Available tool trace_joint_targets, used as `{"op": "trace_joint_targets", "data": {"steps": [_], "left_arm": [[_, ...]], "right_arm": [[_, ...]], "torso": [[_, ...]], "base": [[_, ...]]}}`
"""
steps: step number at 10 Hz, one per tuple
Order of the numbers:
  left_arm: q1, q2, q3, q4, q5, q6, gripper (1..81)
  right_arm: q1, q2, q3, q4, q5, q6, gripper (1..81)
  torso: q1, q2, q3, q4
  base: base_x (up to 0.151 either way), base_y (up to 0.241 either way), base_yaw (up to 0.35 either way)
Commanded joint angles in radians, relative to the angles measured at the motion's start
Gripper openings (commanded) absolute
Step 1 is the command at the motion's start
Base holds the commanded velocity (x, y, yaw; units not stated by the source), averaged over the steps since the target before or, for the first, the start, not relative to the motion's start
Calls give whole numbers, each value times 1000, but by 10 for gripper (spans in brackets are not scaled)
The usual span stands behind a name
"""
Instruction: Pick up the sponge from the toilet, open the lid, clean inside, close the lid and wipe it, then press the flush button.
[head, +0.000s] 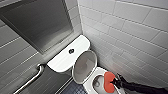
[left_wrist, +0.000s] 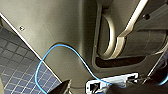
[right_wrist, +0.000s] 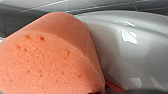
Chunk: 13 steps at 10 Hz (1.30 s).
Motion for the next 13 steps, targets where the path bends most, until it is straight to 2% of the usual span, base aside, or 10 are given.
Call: {"op": "trace_joint_targets", "data": {"steps": [1,4,7,11,13], "left_arm": [[36,-1,1,4,84,10,811],[36,0,12,6,81,11,811],[36,2,12,4,82,20,811],[36,5,12,6,84,20,811],[36,7,12,6,84,20,811]], "right_arm": [[14,-113,113,-22,41,29,10],[-53,-207,224,-19,129,29,10],[-160,-269,277,-8,237,29,10],[-328,-416,429,4,441,27,10],[-441,-433,444,3,526,21,10]], "torso": [[0,0,0,0],[0,0,0,0],[0,0,0,0],[0,0,0,0],[0,0,0,0]], "base": [[0,0,0],[0,0,0],[0,0,0],[0,0,0],[0,0,0]]}}
